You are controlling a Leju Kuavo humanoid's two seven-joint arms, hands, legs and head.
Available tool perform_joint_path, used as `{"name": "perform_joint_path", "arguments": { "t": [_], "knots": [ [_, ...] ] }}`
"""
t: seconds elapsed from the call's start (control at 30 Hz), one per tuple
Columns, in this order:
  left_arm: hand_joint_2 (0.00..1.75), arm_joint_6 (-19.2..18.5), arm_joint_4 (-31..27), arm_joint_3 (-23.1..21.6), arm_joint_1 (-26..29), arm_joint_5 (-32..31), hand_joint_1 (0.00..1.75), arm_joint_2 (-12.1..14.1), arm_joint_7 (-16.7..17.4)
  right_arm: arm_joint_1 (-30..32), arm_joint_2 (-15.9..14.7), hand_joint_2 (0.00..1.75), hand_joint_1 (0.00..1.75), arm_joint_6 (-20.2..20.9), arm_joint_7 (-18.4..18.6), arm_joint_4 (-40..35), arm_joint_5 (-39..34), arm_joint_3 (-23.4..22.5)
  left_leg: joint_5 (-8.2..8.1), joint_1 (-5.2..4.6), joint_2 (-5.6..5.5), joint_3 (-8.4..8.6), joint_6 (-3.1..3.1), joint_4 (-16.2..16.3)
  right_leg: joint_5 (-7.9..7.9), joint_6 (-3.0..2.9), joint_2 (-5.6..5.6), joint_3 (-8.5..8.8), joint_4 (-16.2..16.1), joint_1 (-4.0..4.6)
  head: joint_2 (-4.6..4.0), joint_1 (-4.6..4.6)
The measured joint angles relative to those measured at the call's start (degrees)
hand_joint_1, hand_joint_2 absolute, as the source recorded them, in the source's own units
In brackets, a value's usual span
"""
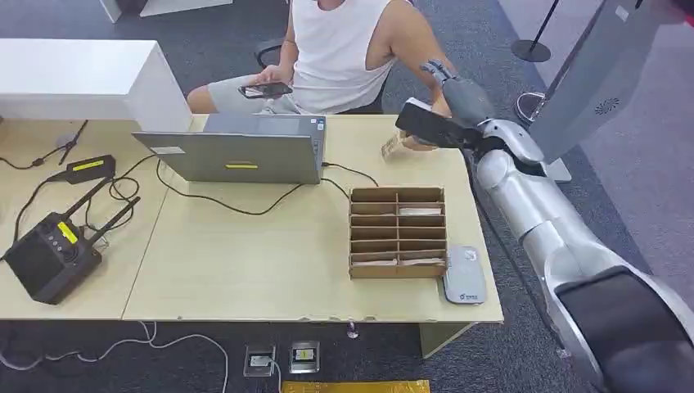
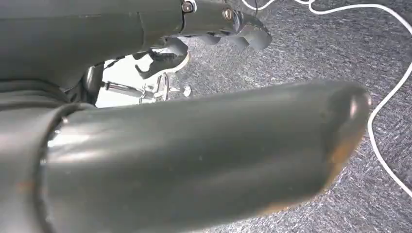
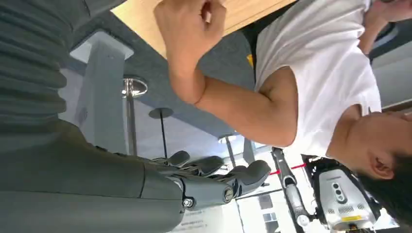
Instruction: Pass the card to the sensor for recognition and then transmit it.
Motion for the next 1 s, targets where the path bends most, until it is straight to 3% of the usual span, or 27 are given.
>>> {"name": "perform_joint_path", "arguments": {
  "t": [0.13, 0.23, 0.4, 0.67, 1.0],
  "knots": [
    [0.00, 0.13, 0.00, 0.02, 0.27, 0.20, 0.00, 0.02, -0.33, 1.73, -1.07, 1.75, 0.00, 2.45, -1.21, -4.27, -9.83, -1.67, 0.00, 0.00, 0.01, 0.04, 0.00, 0.01, 0.00, 0.00, 0.00, 0.02, -0.01, 0.00, 0.00, 0.00],
    [0.00, 0.68, 0.00, 0.04, 0.82, 0.79, 0.00, 0.24, -0.92, 4.60, -3.00, 1.75, 0.00, 5.98, 1.47, -11.84, -17.32, -3.36, 0.00, 0.00, 0.01, 0.05, 0.00, 0.02, 0.00, 0.00, -0.01, 0.02, -0.02, 0.00, 0.00, 0.02],
    [0.00, 2.19, 0.02, 0.44, 2.00, 2.54, 0.00, 0.61, -1.38, 10.48, -6.08, 1.75, 0.00, 9.25, 5.59, -26.59, -23.40, -6.26, -0.04, 0.00, 0.04, 0.07, -0.03, 0.01, 0.00, 0.00, 0.03, 0.03, -0.04, 0.00, 0.00, 0.02],
    [0.00, 4.26, 0.02, 1.86, 4.23, 4.37, 0.00, 0.83, -1.77, 21.28, -10.77, 1.75, 0.00, 10.30, 9.05, -45.70, -28.14, -12.55, -0.06, 0.00, 0.06, 0.05, -0.03, 0.00, 0.00, 0.00, 0.03, 0.02, -0.06, 0.00, 0.00, 0.02],
    [0.00, 4.09, 0.09, 3.15, 4.49, 4.70, 0.00, 1.14, -1.75, 33.19, -13.26, 1.75, 0.00, 14.14, 12.85, -57.66, -28.84, -17.55, -0.06, 0.01, 0.10, 0.06, -0.03, -0.01, 0.00, 0.00, 0.07, 0.04, -0.05, 0.00, 0.00, 0.00]
  ]
}}
